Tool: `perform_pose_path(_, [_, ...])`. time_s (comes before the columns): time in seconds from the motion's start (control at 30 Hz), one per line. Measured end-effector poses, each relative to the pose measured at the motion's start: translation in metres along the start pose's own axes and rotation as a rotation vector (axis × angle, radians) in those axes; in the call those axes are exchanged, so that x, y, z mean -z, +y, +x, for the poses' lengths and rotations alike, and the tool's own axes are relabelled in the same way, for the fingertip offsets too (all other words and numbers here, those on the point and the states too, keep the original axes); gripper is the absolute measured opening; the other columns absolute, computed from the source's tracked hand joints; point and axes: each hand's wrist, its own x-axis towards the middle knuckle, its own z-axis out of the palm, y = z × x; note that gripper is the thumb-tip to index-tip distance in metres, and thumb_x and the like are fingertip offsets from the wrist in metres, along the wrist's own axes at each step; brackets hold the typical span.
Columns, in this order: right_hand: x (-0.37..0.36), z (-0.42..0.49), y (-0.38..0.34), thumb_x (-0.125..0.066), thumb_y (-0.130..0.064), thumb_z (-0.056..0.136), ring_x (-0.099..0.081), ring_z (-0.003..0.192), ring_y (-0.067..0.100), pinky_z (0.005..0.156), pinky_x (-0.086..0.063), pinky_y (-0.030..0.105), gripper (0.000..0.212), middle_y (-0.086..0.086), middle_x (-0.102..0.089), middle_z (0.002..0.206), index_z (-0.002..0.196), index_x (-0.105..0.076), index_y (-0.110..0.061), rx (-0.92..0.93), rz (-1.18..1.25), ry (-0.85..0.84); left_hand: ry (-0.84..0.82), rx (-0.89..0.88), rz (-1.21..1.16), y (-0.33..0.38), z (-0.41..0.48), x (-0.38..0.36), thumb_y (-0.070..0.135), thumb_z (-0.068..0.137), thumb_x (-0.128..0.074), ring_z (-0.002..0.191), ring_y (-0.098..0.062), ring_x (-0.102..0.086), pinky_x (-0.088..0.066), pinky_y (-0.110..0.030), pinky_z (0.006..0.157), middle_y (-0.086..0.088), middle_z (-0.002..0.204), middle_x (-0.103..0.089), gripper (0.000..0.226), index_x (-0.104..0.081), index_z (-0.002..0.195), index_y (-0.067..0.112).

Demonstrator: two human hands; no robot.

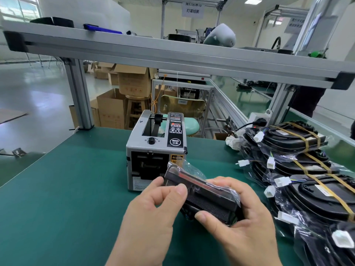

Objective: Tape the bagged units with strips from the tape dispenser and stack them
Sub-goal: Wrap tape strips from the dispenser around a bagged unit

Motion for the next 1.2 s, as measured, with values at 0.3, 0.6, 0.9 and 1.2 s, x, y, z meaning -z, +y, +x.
perform_pose_path(0.3, [-0.002,0.000,0.000,-0.085,-0.020,0.054,-0.067,0.081,0.009,0.073,-0.051,0.013,0.051,-0.012,-0.070,0.096,0.098,-0.066,-0.036,-0.027,0.037,-0.017,-0.060,-0.008,-0.083,0.001,0.002,-0.003,0.047,0.067,-0.069,0.122,0.008,-0.048,-0.028,-0.033,0.111,0.017,0.104,-0.072,0.031,-0.078,0.073,0.018])
perform_pose_path(0.6, [-0.001,0.000,0.000,-0.085,-0.018,0.053,-0.067,0.081,0.009,0.073,-0.051,0.014,0.052,-0.013,-0.069,0.096,0.098,-0.066,-0.036,-0.039,0.037,-0.022,-0.073,-0.008,-0.049,0.002,0.003,-0.007,0.046,0.073,-0.076,0.105,0.023,-0.049,-0.033,-0.013,0.093,0.017,0.105,-0.071,0.025,-0.078,0.068,0.021])
perform_pose_path(0.9, [-0.001,-0.002,-0.001,-0.084,-0.011,0.052,-0.067,0.080,0.007,0.071,-0.051,0.013,0.052,-0.014,-0.069,0.094,0.095,-0.066,-0.035,-0.045,0.077,-0.027,-0.043,-0.015,-0.057,0.001,0.003,-0.011,0.031,0.080,-0.065,0.113,0.002,-0.057,-0.035,-0.031,0.105,0.012,0.112,-0.069,0.020,-0.079,0.073,0.019])
perform_pose_path(1.2, [-0.002,-0.001,-0.001,-0.084,-0.011,0.052,-0.067,0.082,0.008,0.072,-0.051,0.013,0.052,-0.013,-0.069,0.096,0.096,-0.066,-0.033,-0.043,0.087,-0.025,0.026,-0.034,-0.021,0.000,0.002,-0.016,0.034,0.077,-0.065,0.104,0.007,-0.060,-0.038,-0.022,0.092,0.013,0.104,-0.071,0.023,-0.077,0.063,0.019])
